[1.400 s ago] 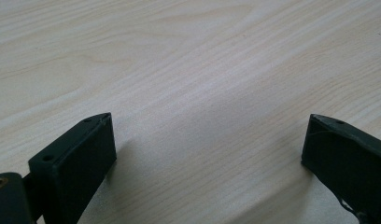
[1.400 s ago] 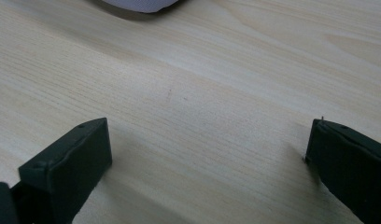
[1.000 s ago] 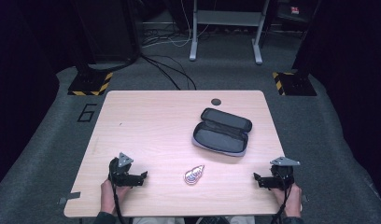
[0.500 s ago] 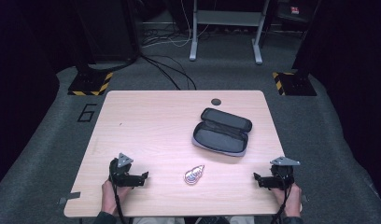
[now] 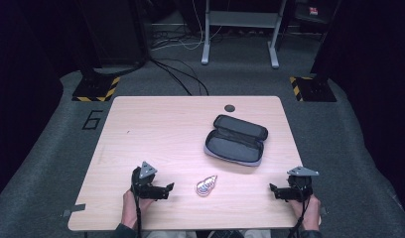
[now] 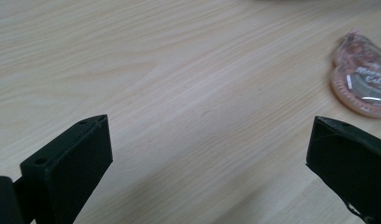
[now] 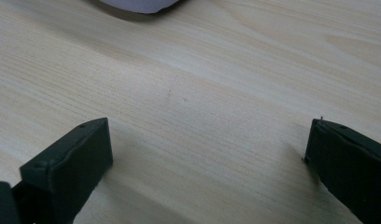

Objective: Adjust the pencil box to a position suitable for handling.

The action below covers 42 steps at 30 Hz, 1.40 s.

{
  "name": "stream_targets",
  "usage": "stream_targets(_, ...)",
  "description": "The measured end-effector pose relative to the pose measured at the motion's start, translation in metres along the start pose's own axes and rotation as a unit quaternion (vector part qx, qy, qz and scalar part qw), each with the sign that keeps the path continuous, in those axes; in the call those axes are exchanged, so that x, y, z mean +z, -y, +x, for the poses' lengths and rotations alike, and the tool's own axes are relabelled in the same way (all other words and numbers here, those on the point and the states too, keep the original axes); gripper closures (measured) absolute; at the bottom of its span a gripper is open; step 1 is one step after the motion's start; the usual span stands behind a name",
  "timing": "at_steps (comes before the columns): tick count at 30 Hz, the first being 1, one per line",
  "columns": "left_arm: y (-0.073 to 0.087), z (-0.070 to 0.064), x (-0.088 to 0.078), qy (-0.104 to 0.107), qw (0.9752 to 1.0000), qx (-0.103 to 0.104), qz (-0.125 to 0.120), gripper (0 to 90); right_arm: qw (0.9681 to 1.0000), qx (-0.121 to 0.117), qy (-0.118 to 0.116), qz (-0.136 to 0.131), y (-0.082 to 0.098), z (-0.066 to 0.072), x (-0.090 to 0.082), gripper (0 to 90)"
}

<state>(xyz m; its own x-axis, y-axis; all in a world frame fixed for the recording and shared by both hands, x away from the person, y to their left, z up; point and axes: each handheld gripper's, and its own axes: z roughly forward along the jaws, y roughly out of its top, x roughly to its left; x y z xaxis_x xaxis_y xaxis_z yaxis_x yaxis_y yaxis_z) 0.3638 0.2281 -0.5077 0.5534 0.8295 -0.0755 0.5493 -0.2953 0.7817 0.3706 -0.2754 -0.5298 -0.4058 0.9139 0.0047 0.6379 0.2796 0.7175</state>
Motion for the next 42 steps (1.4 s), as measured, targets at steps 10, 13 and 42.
stream_targets(10,-0.014,-0.032,0.018,0.037,0.9983,0.043,0.011,0.3,1.0,-0.002,0.0,-0.001,0.0,0.0,0.0,0.4)
stream_targets(13,-0.018,-0.04,0.023,0.057,0.9971,0.048,0.015,0.3,1.0,-0.002,-0.001,0.0,0.0,0.0,0.0,0.4)
stream_targets(42,-0.032,-0.087,0.069,0.105,0.9902,0.085,0.036,9.0,1.0,-0.002,-0.001,-0.002,0.0,0.0,0.0,0.9)
